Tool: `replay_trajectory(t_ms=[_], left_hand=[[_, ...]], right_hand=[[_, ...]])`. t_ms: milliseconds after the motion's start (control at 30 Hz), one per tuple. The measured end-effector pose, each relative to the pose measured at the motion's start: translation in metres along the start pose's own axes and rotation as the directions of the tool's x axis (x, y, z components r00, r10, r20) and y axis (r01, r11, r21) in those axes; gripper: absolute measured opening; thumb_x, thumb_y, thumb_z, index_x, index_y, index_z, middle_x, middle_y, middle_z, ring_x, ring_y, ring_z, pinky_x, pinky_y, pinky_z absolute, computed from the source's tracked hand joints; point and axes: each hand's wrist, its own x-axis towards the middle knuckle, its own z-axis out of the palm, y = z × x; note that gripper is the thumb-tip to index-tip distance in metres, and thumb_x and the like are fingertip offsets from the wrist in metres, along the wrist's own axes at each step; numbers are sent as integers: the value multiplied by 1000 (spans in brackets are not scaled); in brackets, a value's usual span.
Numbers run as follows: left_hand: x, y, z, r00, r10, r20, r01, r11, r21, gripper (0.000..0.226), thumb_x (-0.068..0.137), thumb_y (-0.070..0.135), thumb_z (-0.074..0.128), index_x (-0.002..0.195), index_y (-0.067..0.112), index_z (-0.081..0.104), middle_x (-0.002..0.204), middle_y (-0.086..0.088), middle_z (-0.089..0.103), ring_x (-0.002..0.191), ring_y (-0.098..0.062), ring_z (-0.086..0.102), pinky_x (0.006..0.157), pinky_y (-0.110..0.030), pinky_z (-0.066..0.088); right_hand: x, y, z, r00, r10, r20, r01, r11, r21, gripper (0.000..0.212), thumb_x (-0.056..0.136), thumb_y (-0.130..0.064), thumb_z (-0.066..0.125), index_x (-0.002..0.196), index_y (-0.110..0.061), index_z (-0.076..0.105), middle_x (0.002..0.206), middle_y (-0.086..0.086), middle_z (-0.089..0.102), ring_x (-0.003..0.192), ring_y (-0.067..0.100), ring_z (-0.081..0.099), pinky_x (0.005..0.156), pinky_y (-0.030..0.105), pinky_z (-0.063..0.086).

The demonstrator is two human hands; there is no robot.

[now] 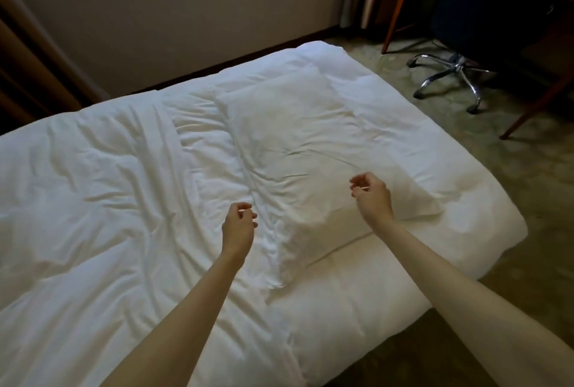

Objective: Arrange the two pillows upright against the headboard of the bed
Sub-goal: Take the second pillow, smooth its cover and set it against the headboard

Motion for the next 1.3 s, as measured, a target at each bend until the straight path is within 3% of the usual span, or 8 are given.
replay_trajectory(t_ms=[133,267,633,733,867,1000,1100,1300], left_hand=[[42,2,36,996,-86,29,83,993,87,28,98,23,40,123,16,50,122,-9,57,99,-24,59,82,-36,48],[78,-9,66,975,-211,65,200,968,152,42,98,29,41,138,16,40,138,-10,48,120,-30,51,100,-45,44],[138,-81,116,835,-528,155,528,848,42,105,82,64,56,153,19,-6,160,-13,18,144,-35,25,116,-50,23],[146,-82,126,842,-506,188,524,849,-64,111,70,64,69,151,10,16,151,-13,37,135,-34,41,112,-50,36],[144,-71,124,852,-476,219,506,856,-109,74,68,56,76,123,10,58,110,-5,70,97,-23,66,84,-37,53],[134,-42,121,920,-372,127,389,908,-159,49,82,33,72,121,5,60,108,-9,69,92,-24,66,70,-31,52],[130,-10,88,956,-294,19,293,940,-174,42,83,17,71,118,-3,61,112,-18,68,96,-28,65,78,-34,52],[109,18,-57,990,-116,-81,124,988,97,38,87,12,64,119,-8,60,111,-18,66,97,-27,63,84,-33,48]], right_hand=[[58,27,-14,998,64,-23,-66,995,-75,23,86,-3,51,108,-9,58,108,12,61,89,22,55,72,28,41],[115,60,-22,988,156,9,-151,964,-219,42,85,-14,59,126,-11,48,130,14,49,111,30,52,91,38,43],[195,147,-26,899,435,57,-304,711,-634,130,57,-76,67,152,-18,0,160,12,9,145,33,15,109,62,15],[196,157,-20,889,455,45,-321,691,-648,126,55,-80,63,148,-11,14,155,12,21,142,32,24,107,60,19],[197,153,-8,920,385,71,-253,725,-641,100,73,-65,64,138,2,28,145,19,41,135,38,38,107,53,24],[181,126,2,928,350,128,-201,760,-618,79,82,-56,59,138,-3,39,139,21,51,128,37,48,105,48,35],[145,103,16,931,328,160,-198,823,-532,75,82,-52,63,137,-5,44,137,20,54,123,37,53,100,43,43],[38,55,75,920,312,239,-235,924,-303,58,79,-39,70,122,-1,58,124,19,64,114,36,59,87,36,46]])
